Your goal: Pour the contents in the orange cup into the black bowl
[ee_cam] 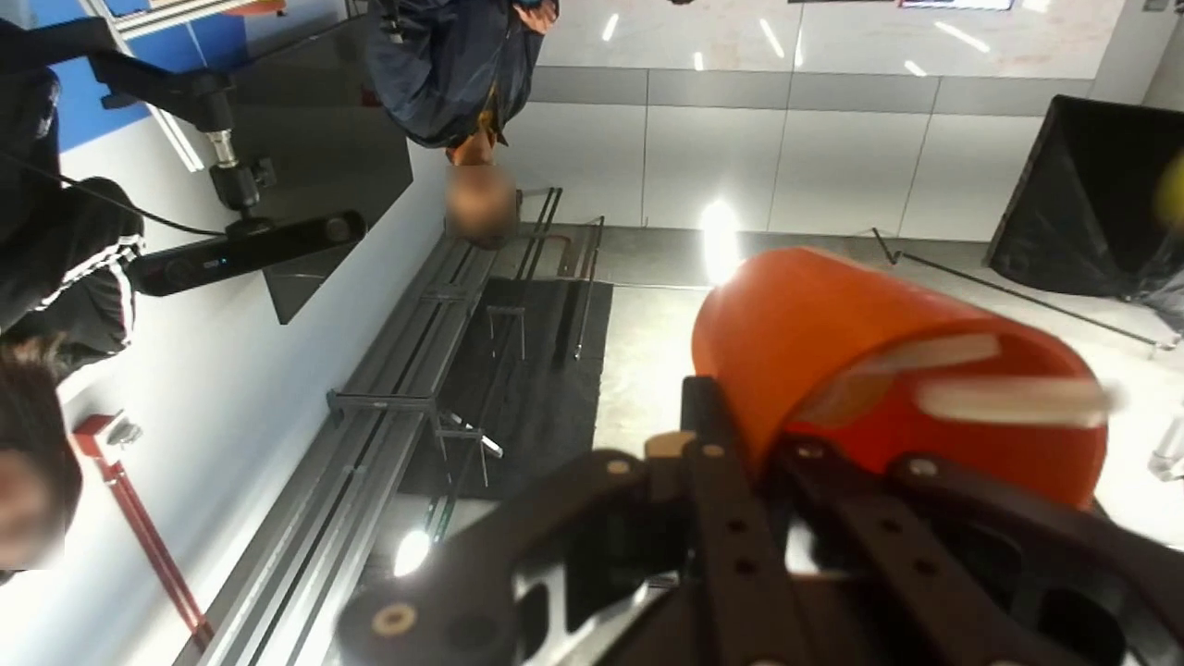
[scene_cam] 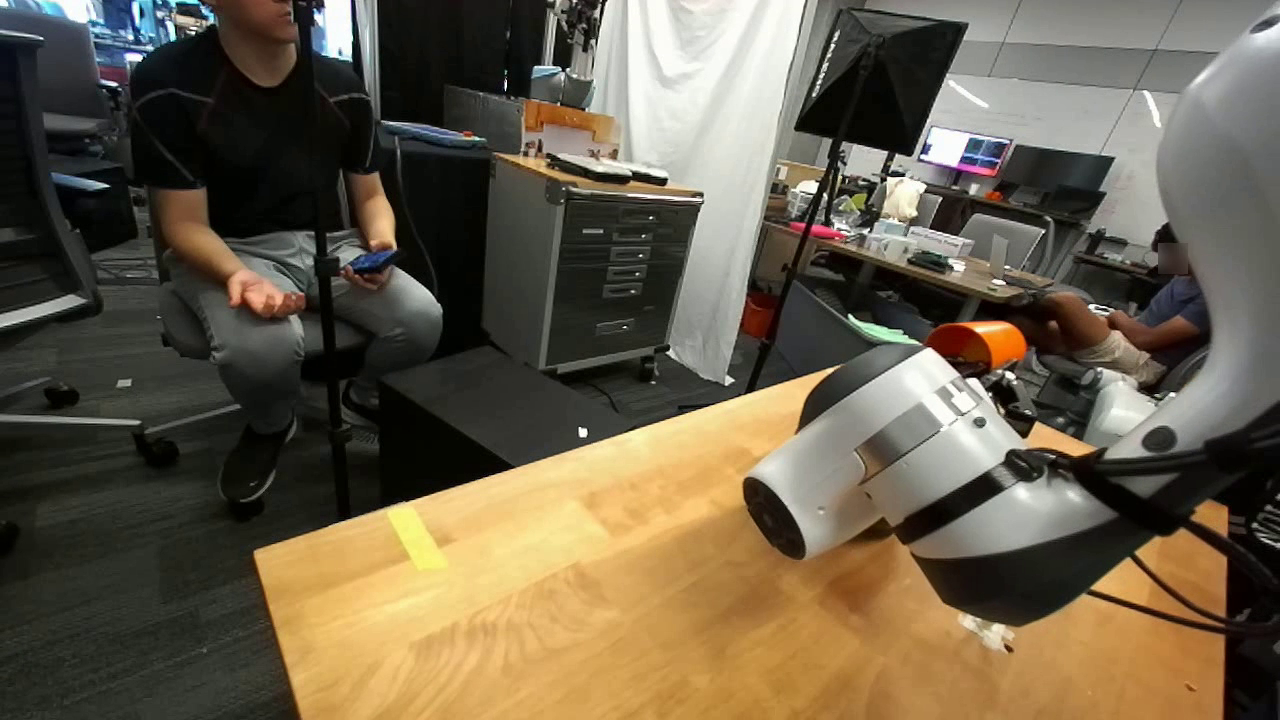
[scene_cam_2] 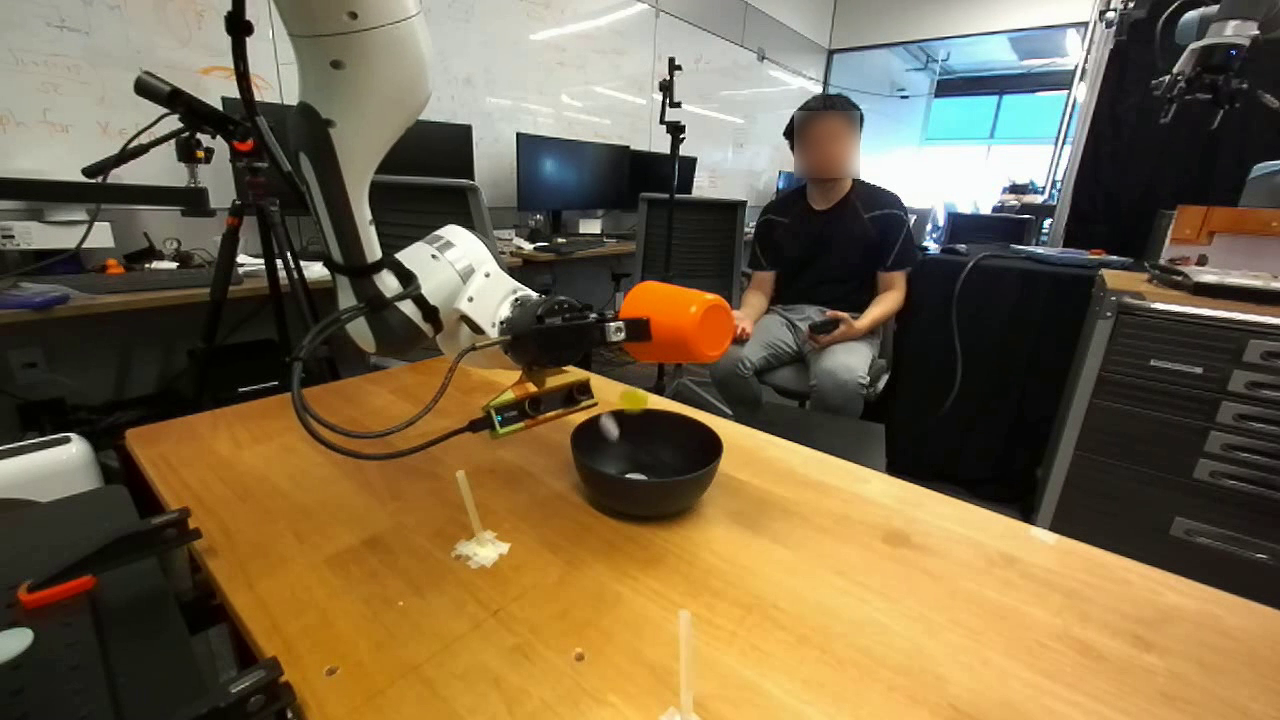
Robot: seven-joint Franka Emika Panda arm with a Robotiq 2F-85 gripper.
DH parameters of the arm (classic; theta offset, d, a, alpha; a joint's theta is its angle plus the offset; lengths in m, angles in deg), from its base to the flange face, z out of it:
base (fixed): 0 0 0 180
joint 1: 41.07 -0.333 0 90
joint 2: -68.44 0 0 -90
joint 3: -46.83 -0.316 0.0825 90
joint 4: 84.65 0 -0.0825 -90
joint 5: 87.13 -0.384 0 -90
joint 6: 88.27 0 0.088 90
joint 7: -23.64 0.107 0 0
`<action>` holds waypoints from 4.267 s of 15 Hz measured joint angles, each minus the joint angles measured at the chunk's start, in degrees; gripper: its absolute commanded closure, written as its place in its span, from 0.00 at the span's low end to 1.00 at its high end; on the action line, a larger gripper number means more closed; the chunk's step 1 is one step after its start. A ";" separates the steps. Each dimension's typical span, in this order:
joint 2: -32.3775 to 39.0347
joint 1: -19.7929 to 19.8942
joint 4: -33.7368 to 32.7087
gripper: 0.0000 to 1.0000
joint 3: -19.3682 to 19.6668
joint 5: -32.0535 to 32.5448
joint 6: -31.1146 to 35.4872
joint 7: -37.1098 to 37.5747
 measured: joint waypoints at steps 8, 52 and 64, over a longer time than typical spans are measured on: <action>3.80 0.22 -3.87 0.99 0.17 -0.10 -3.53 0.00; 7.12 0.66 -11.09 0.99 1.22 -4.37 -13.19 -0.10; -8.51 6.07 1.49 0.99 -0.35 -4.28 9.10 -1.69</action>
